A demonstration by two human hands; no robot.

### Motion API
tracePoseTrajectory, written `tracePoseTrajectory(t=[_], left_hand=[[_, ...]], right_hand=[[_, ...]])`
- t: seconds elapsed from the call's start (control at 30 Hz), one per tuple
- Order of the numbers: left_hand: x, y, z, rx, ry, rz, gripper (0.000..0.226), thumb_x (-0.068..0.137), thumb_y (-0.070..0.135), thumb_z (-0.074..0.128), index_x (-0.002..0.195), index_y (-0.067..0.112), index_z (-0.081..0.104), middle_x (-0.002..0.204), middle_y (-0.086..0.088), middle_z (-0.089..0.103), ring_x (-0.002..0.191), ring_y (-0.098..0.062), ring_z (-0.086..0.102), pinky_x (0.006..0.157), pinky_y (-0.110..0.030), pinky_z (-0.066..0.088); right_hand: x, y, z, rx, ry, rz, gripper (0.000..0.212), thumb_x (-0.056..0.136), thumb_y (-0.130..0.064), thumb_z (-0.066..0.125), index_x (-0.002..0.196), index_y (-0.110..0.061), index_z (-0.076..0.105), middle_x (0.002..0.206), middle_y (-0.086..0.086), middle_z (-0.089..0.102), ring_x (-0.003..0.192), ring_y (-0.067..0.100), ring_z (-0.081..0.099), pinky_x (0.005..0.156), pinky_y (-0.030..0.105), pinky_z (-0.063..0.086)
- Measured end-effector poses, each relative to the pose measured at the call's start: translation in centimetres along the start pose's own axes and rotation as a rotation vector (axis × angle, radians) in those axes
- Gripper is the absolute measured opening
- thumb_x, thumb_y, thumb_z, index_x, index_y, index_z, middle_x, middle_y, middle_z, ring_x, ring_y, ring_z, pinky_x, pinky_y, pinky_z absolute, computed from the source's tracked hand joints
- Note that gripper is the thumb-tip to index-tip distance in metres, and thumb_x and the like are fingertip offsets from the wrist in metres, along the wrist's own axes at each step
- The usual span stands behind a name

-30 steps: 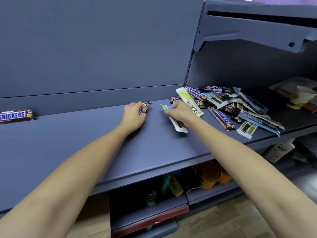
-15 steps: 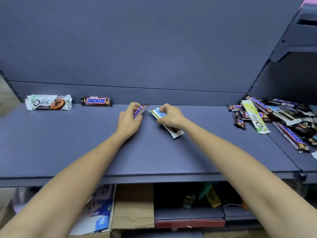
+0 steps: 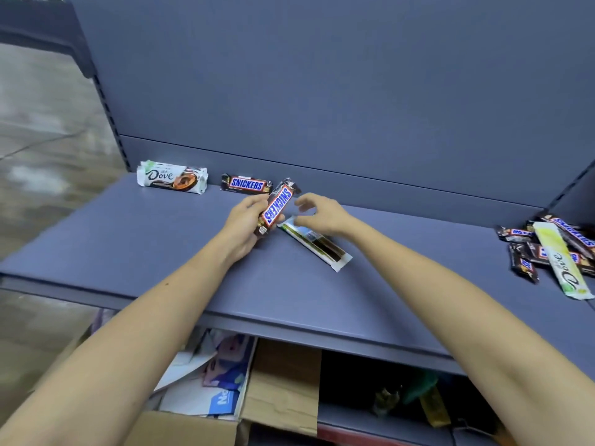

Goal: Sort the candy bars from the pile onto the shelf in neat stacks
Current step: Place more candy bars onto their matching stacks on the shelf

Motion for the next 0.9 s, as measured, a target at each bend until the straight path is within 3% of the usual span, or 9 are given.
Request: tracePoseTrajectory(t=[0.13,0.23,0.3,0.4,0.53,0.6,0.7,0.8,0.9], left_hand=[[-0.3,0.1,0.4,-0.052,-0.016,-0.029,0.022,0.099,0.009,0.035,0.114,0.01,0.052,0.083,-0.008,0.063,0.053,-0.009,0.067,0.046,-0.017,0.05],[-0.2,0.0,0.4,0.006,-0.057,-0.068,0.026,0.099,0.012,0.033,0.113,0.013,0.055,0.081,-0.006,0.063,0.06,-0.008,0.067,0.051,-0.021,0.045],[-0.3,-0.1,0.4,0.027,-0.072,-0.069,0.026,0.098,0.011,0.032,0.112,0.012,0.054,0.083,-0.006,0.063,0.062,-0.008,0.067,0.053,-0.023,0.045],[-0.2,-0.5,0.0,0.083,-0.07,-0.072,0.018,0.098,0.011,0.037,0.111,0.011,0.049,0.087,-0.007,0.065,0.058,-0.008,0.068,0.049,-0.019,0.05],[-0.2,-1.1,-0.3,0.203,-0.116,-0.099,0.013,0.1,0.017,0.039,0.104,0.013,0.05,0.089,-0.006,0.063,0.061,-0.01,0.066,0.062,-0.023,0.054],[-0.1,-1.0,-0.7,0.19,-0.058,-0.081,0.014,0.099,0.016,0.04,0.094,0.014,0.053,0.085,-0.005,0.062,0.068,-0.011,0.062,0.062,-0.022,0.051],[0.9,-0.8,-2.0,0.204,0.101,-0.004,0.011,0.097,0.016,0.045,0.101,0.01,0.054,0.082,-0.004,0.059,0.067,-0.01,0.055,0.059,-0.02,0.045],[1.4,-0.3,-3.0,0.062,0.192,0.024,0.007,0.096,0.012,0.047,0.092,0.012,0.053,0.076,-0.002,0.057,0.064,-0.011,0.053,0.058,-0.022,0.042],[1.7,0.3,-3.6,-0.095,0.231,0.037,0.017,0.096,0.009,0.045,0.082,0.017,0.048,0.077,-0.003,0.056,0.065,-0.011,0.051,0.055,-0.019,0.037]], right_hand=[[0.2,-0.2,0.0,0.392,0.06,0.09,0.014,0.089,-0.02,0.054,0.102,-0.018,0.06,0.087,-0.001,0.056,0.068,0.012,0.049,0.06,0.02,0.04],[0.2,-0.3,0.3,0.579,0.05,0.138,0.019,0.093,-0.034,0.051,0.094,-0.017,0.059,0.087,-0.004,0.06,0.068,0.013,0.051,0.06,0.022,0.04],[0.5,-0.2,0.5,0.625,0.057,0.153,0.02,0.094,-0.033,0.05,0.095,-0.016,0.06,0.086,-0.005,0.06,0.065,0.01,0.051,0.06,0.021,0.04],[0.9,-0.2,1.0,0.64,0.092,0.147,0.016,0.092,-0.027,0.055,0.088,-0.014,0.062,0.08,-0.003,0.061,0.064,0.01,0.05,0.057,0.021,0.039],[1.4,-1.0,1.8,0.601,0.078,0.109,0.016,0.09,-0.028,0.058,0.083,-0.013,0.06,0.077,-0.003,0.061,0.063,0.011,0.054,0.055,0.019,0.041],[1.5,-1.4,2.2,0.607,0.028,0.123,0.018,0.091,-0.029,0.054,0.082,-0.014,0.058,0.08,0.0,0.062,0.062,0.012,0.055,0.047,0.017,0.038],[1.5,-1.9,2.8,0.572,-0.071,0.127,0.021,0.094,-0.034,0.05,0.081,-0.018,0.055,0.078,-0.002,0.06,0.06,0.011,0.051,0.043,0.015,0.036],[1.6,-2.3,3.7,0.52,-0.143,0.082,0.022,0.094,-0.034,0.05,0.079,-0.018,0.055,0.078,-0.002,0.058,0.061,0.011,0.051,0.053,0.017,0.04],[1.9,-2.8,4.1,0.529,-0.154,0.059,0.019,0.093,-0.028,0.054,0.077,-0.017,0.056,0.085,0.004,0.061,0.06,0.01,0.053,0.052,0.016,0.043]])
Point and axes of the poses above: each hand's wrist, its own x-axis towards the middle knuckle, its own z-axis out of the palm, y = z × x, the point moved 3 cm from there along x, towards the middle knuckle
